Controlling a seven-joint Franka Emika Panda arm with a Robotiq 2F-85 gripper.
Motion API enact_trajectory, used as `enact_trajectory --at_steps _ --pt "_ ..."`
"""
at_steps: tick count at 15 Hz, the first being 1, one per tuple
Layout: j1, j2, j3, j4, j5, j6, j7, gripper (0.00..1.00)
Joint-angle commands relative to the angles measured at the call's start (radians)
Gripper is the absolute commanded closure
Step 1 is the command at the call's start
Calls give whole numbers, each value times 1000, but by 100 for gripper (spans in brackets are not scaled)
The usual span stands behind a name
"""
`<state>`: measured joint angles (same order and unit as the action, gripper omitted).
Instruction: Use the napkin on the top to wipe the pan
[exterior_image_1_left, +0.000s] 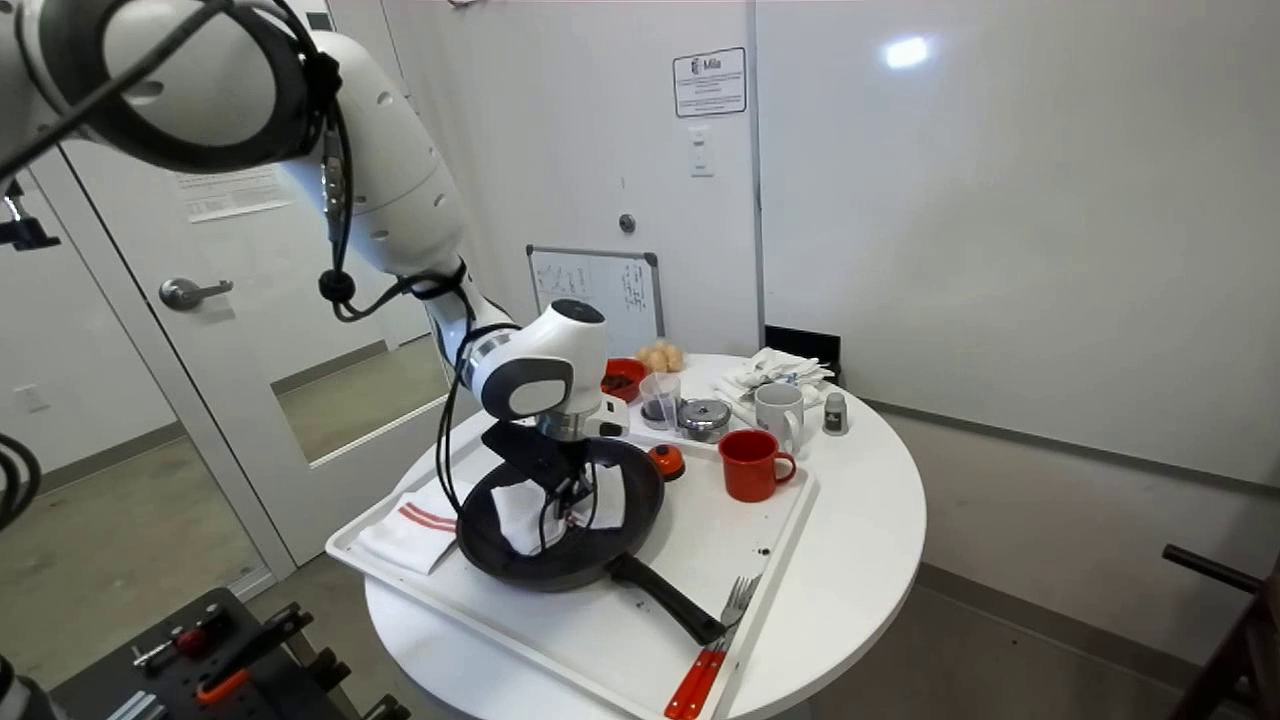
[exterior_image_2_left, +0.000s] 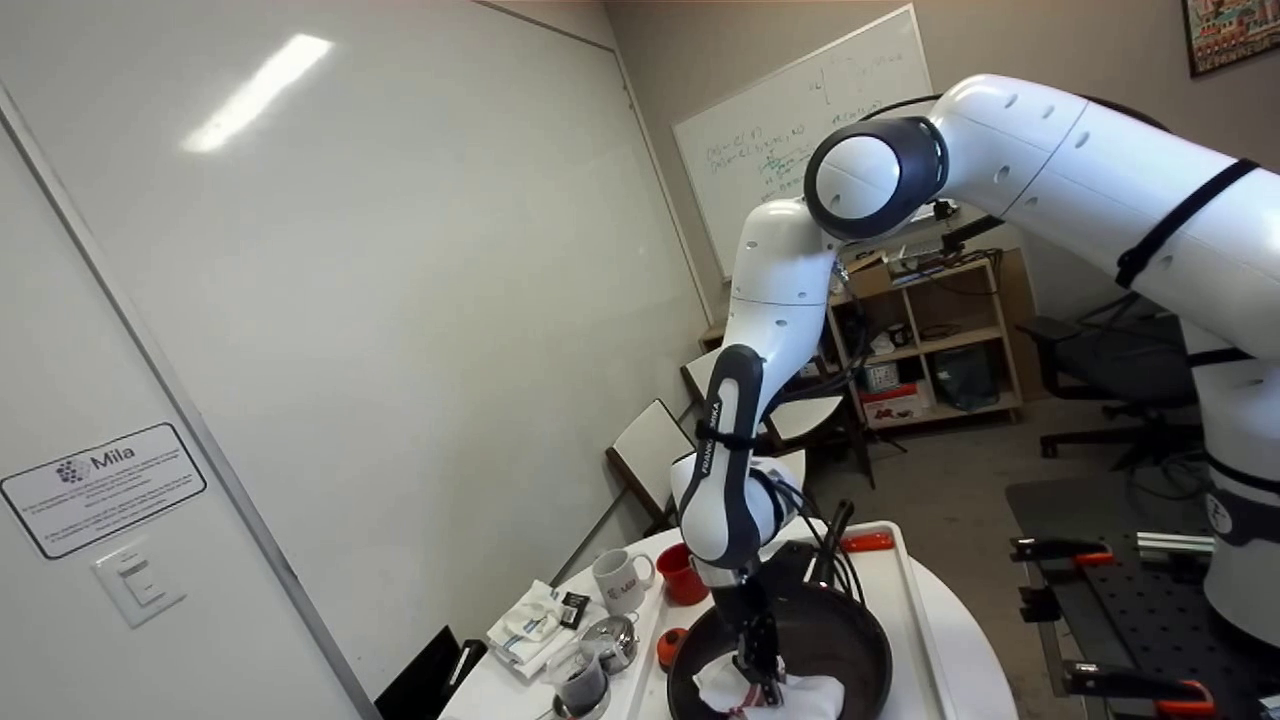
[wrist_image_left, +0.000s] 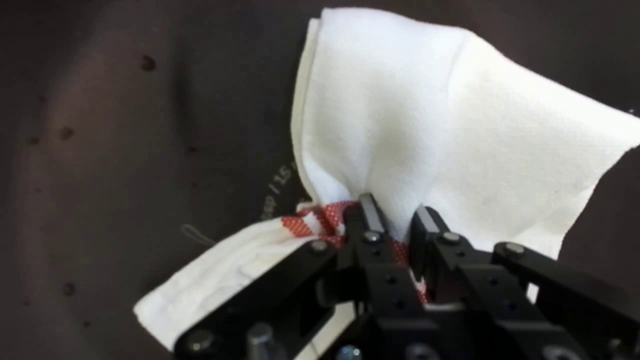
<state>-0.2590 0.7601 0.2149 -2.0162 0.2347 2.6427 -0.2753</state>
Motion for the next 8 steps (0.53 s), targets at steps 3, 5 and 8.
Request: enact_trajectory --at_steps 3,5,8 --pt "-57 -40 -15 -114 42 79 -10 96" --pt "-59 -36 -12 -124 39 66 -6 96" --pt "-27 -30 -7 -130 23 27 2 96"
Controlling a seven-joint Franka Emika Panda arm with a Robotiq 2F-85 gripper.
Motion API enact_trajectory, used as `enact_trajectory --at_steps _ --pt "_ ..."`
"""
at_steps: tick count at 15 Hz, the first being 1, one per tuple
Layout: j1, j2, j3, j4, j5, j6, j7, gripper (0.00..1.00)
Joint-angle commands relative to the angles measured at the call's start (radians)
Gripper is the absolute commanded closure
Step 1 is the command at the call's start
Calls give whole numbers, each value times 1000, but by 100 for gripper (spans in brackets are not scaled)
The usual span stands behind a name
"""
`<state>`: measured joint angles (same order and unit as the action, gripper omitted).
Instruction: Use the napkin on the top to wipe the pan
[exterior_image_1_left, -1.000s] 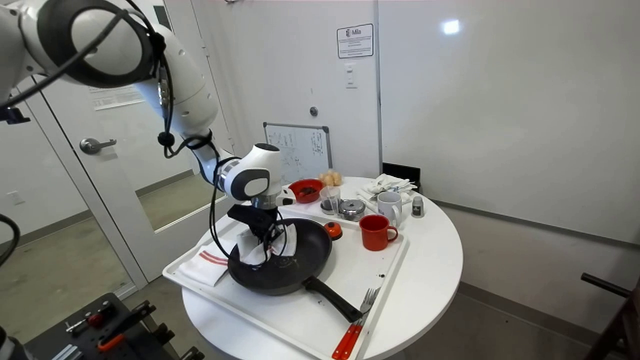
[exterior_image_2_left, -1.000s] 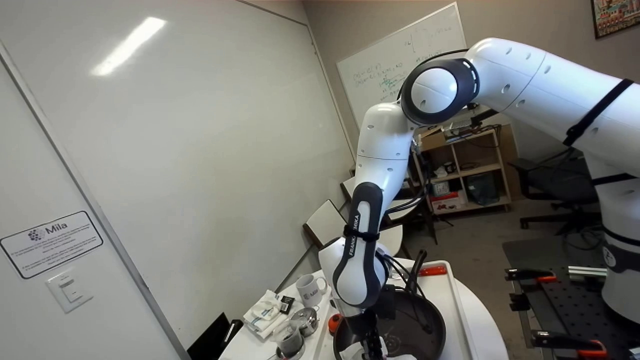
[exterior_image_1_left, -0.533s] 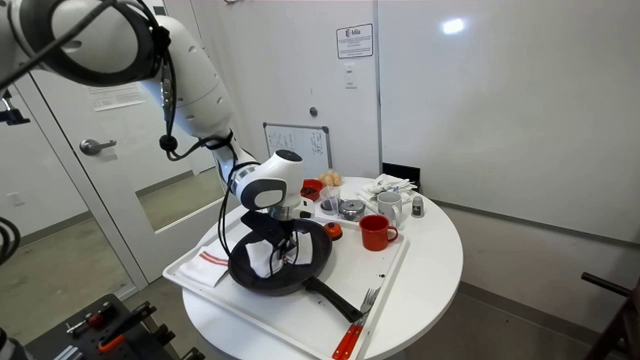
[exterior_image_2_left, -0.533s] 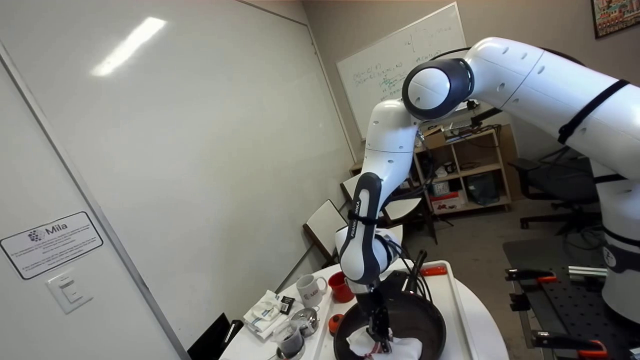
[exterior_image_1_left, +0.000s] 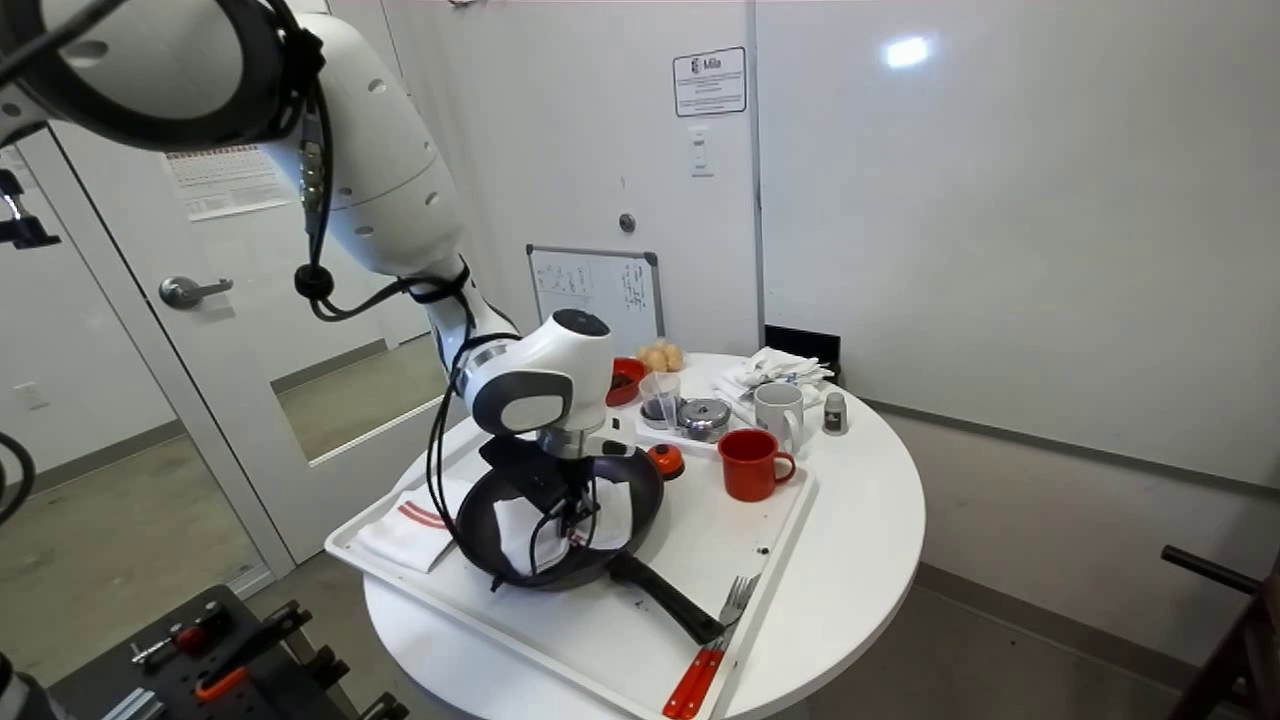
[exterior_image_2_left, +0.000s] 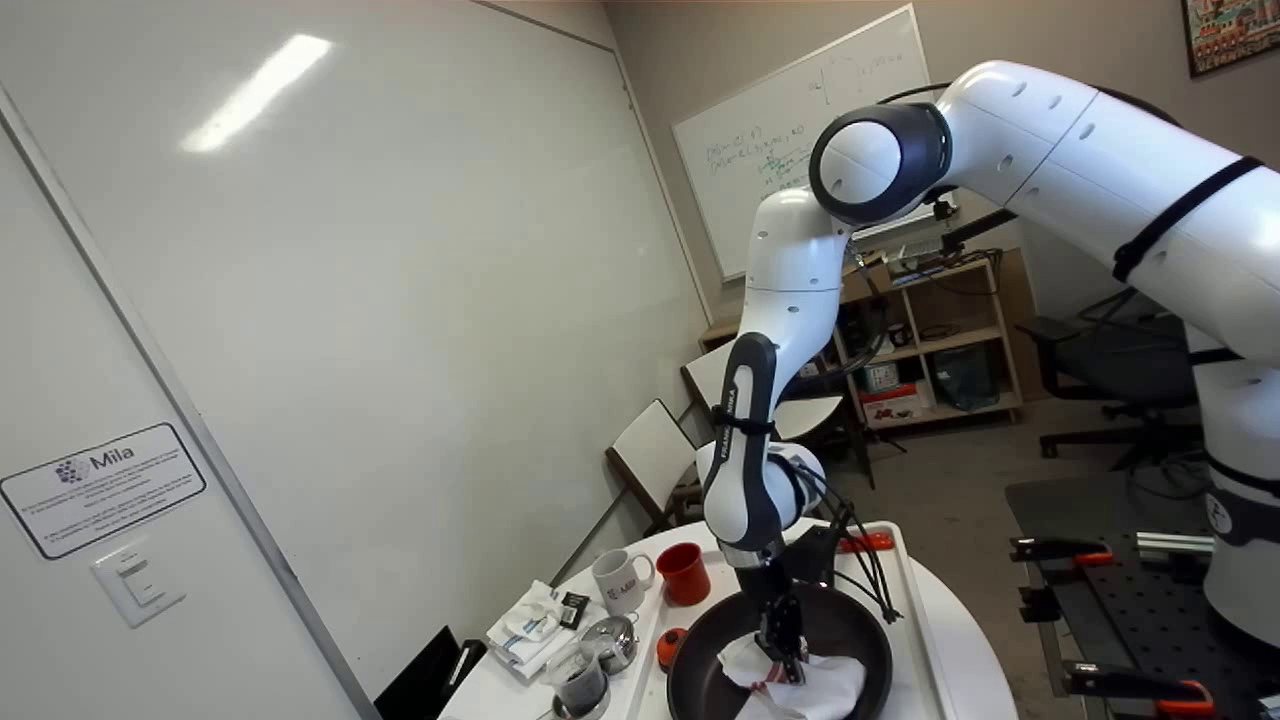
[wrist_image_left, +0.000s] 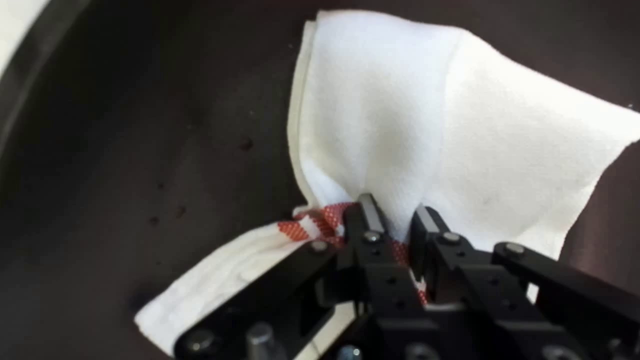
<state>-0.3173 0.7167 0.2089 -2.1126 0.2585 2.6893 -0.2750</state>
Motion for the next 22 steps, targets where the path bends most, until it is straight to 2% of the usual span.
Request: enact_trajectory --at_steps 1,5,9,22 --pt "49 13 3 -36 -8 -31 2 96" --pt "116 3 5 -31 -31 -58 9 96" --pt "150 18 -3 -10 -30 -84 9 96" --pt "78 -13 -33 -90 34 -69 19 96"
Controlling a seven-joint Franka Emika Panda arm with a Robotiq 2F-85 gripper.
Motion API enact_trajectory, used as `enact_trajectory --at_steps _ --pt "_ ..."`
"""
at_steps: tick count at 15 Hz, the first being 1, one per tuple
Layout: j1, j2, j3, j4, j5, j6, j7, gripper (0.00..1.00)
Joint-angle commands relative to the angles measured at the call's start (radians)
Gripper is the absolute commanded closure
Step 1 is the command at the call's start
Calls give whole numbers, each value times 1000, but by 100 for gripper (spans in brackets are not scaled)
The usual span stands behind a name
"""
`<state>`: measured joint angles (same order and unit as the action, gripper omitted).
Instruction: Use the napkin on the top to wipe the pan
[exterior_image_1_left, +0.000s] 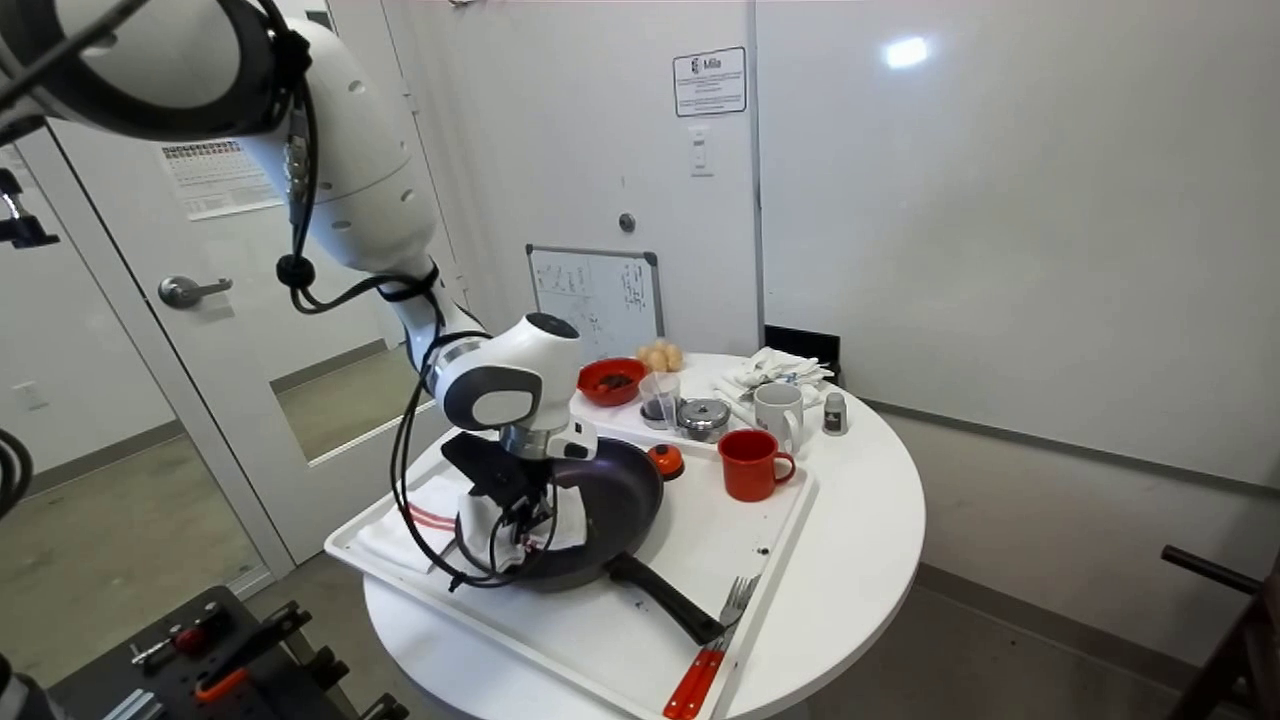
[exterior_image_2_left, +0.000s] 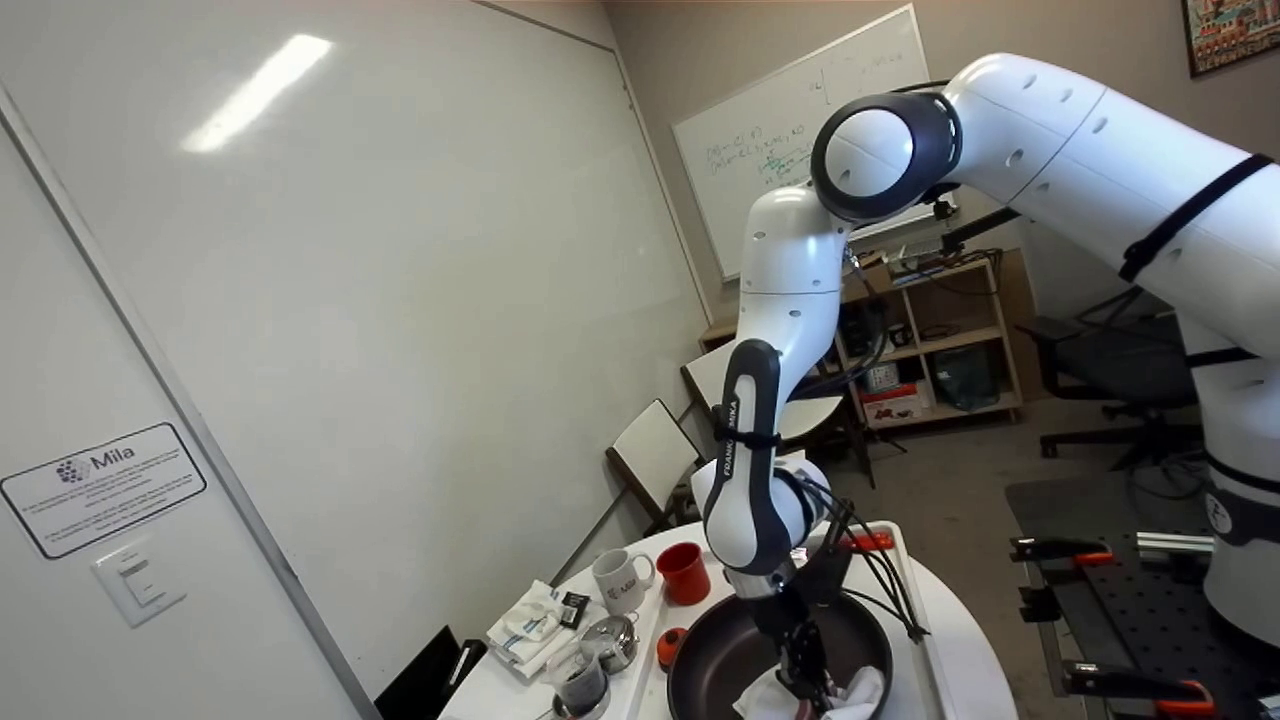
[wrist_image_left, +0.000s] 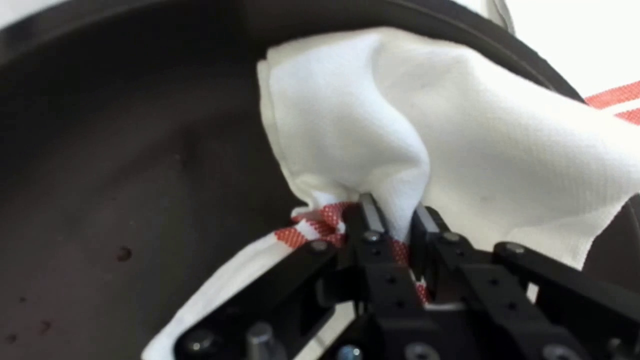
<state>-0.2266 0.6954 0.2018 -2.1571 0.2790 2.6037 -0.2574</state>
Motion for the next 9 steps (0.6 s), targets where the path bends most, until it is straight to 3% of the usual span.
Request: enact_trajectory --at_steps 1,6,9 --pt "-15 1 -29 -55 17 19 5 96" --pt "18 -37 -98 -87 -7 30 86 96" --pt "68 -52 -181 -102 -47 34 180 96"
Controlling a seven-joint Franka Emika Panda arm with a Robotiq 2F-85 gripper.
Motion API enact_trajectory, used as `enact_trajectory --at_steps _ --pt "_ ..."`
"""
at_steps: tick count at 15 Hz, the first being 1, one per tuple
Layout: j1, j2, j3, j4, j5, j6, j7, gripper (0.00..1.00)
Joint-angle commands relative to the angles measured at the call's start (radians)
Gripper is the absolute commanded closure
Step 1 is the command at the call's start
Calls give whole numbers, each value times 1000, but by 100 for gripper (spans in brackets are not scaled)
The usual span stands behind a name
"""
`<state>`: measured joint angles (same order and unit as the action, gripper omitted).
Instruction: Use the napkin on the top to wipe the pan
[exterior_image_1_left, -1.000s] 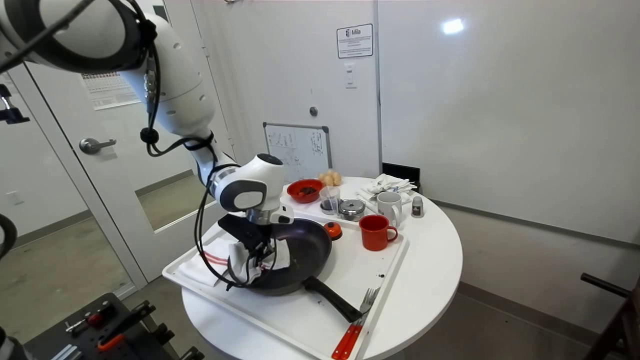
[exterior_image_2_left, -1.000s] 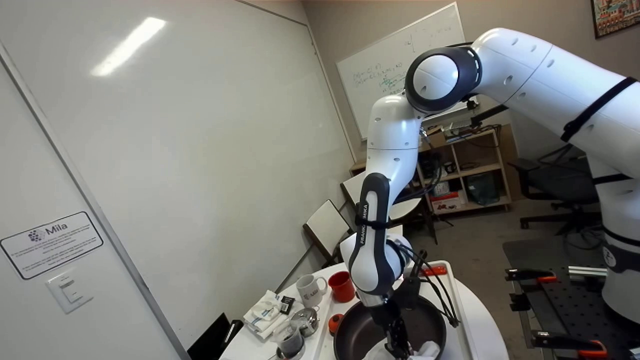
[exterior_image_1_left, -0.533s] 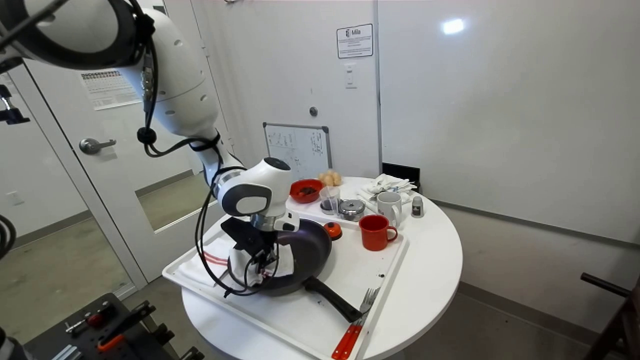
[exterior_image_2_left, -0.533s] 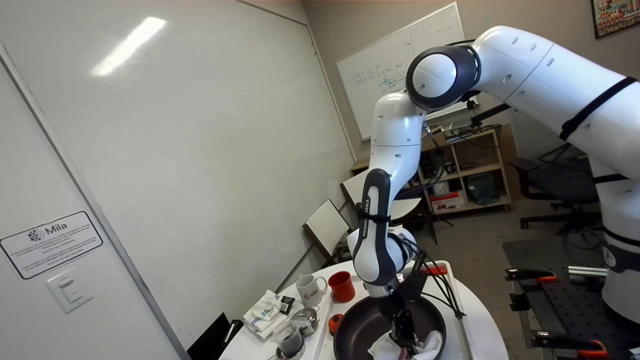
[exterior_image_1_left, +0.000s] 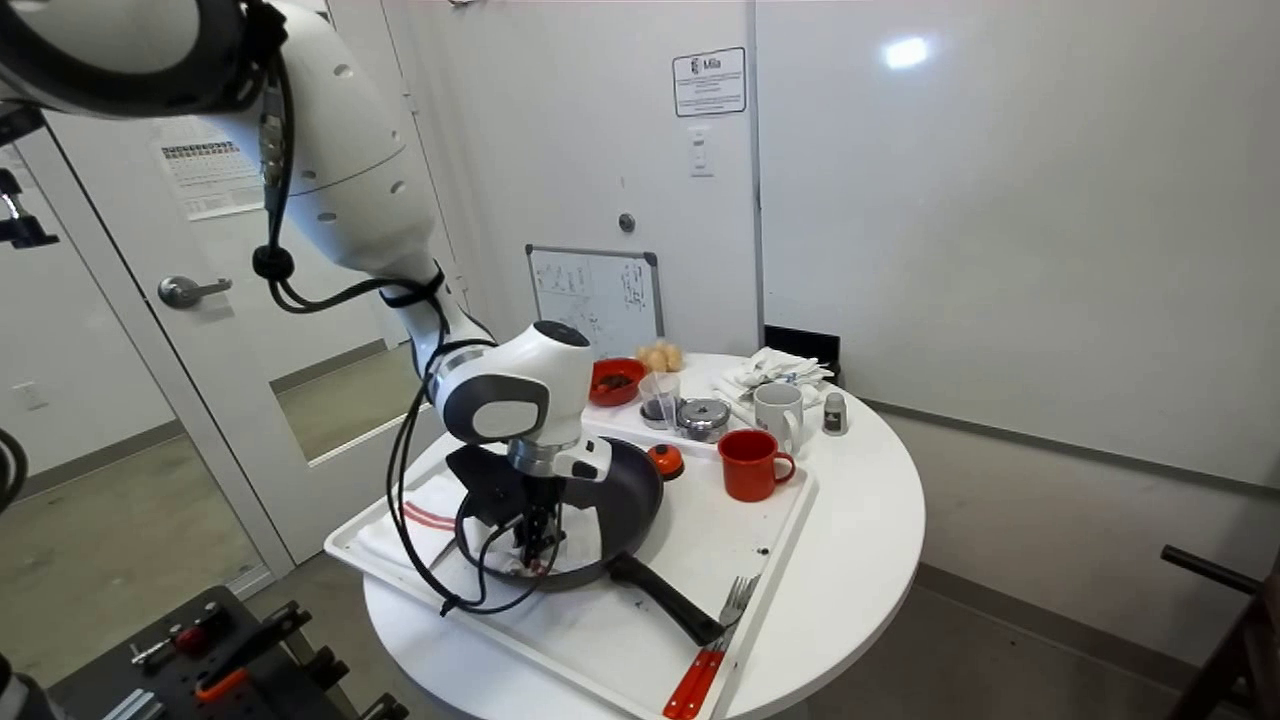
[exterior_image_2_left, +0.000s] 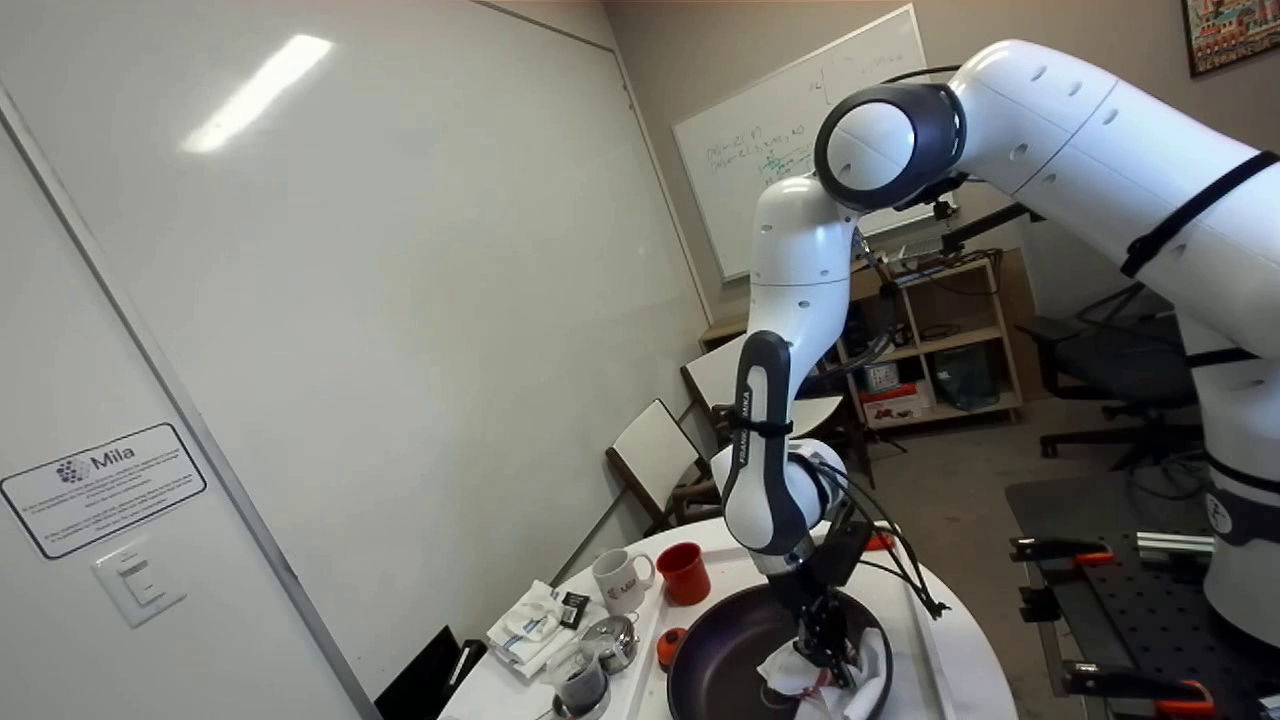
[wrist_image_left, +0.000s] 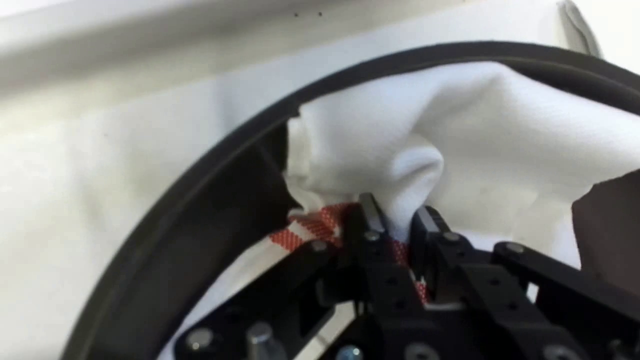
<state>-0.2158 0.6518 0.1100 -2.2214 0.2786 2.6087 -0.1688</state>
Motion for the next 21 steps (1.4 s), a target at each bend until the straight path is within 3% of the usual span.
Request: enact_trajectory --at_steps 1,5,8,11,16,19,21 --pt "76 -10 -115 -39 -62 28 123 96" --pt "137 -8 -182 -28 -126 18 210 96" --pt "155 -7 -185 -18 -152 41 228 96" --pt "156 2 -159 -4 -158 145 200 96" --pt "218 32 -173 1 -224 357 204 96" --pt "212 41 -135 -1 -234 435 174 96" --pt "165 44 -62 -4 -235 477 122 96"
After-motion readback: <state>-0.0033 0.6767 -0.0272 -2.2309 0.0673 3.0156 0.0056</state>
